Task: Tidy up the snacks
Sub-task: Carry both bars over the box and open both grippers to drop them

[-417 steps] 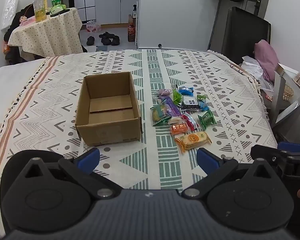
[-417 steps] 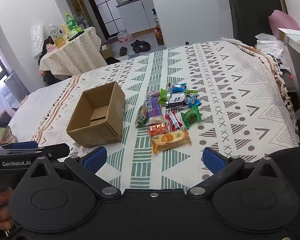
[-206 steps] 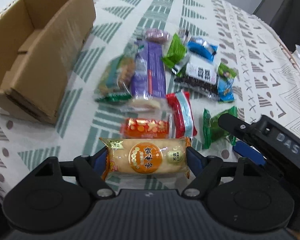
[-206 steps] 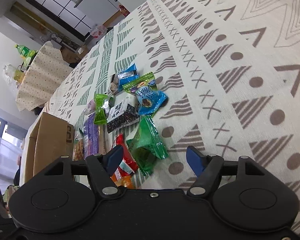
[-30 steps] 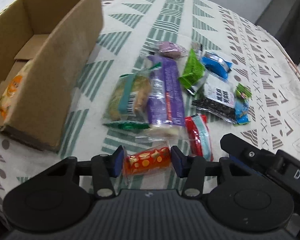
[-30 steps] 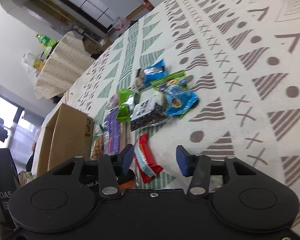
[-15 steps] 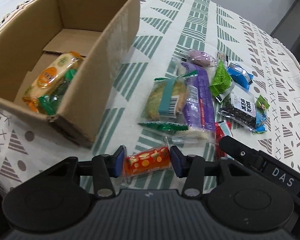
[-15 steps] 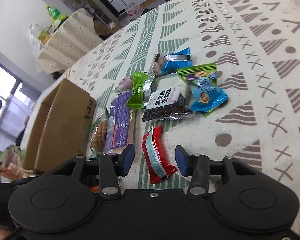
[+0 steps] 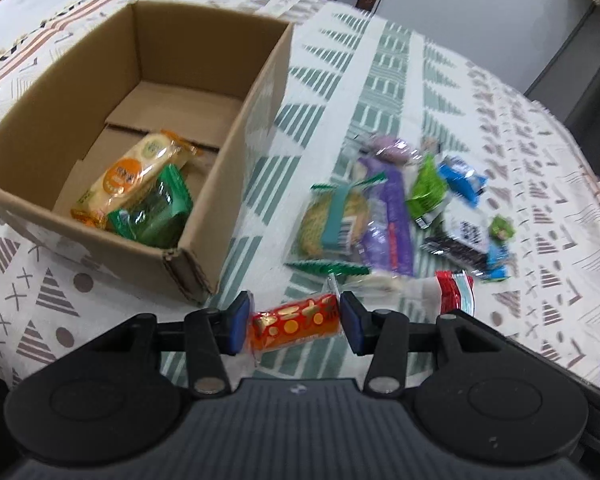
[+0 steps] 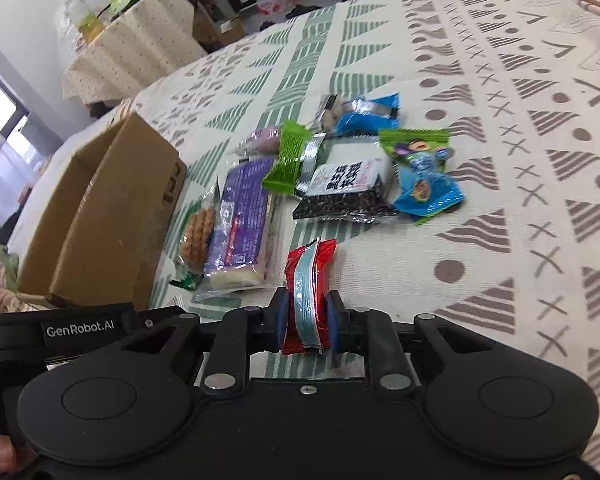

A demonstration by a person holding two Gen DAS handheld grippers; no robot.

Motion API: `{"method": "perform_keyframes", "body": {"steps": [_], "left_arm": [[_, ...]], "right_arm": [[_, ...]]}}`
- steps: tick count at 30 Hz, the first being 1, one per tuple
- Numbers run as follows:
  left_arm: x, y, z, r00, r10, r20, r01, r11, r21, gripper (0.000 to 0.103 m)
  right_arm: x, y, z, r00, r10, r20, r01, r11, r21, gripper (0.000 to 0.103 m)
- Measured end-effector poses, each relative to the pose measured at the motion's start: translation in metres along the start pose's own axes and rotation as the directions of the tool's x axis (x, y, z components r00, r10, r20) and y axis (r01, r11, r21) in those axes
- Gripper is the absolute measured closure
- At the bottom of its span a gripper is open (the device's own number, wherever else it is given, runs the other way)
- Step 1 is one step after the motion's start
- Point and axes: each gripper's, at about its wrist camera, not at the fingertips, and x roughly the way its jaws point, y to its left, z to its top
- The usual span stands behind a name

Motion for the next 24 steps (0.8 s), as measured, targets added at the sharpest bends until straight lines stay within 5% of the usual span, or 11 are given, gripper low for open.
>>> {"method": "perform_keyframes", "body": {"steps": [24], "left_arm": [[-0.073, 0.026, 0.032, 0.974, -0.145, 0.176, 0.158, 0.985, -0.066, 0.057]], "right_arm": [[-0.069, 0.056, 0.026, 0.979, 0.003, 0.204, -0.021, 0.996, 0.083, 0.083]]}}
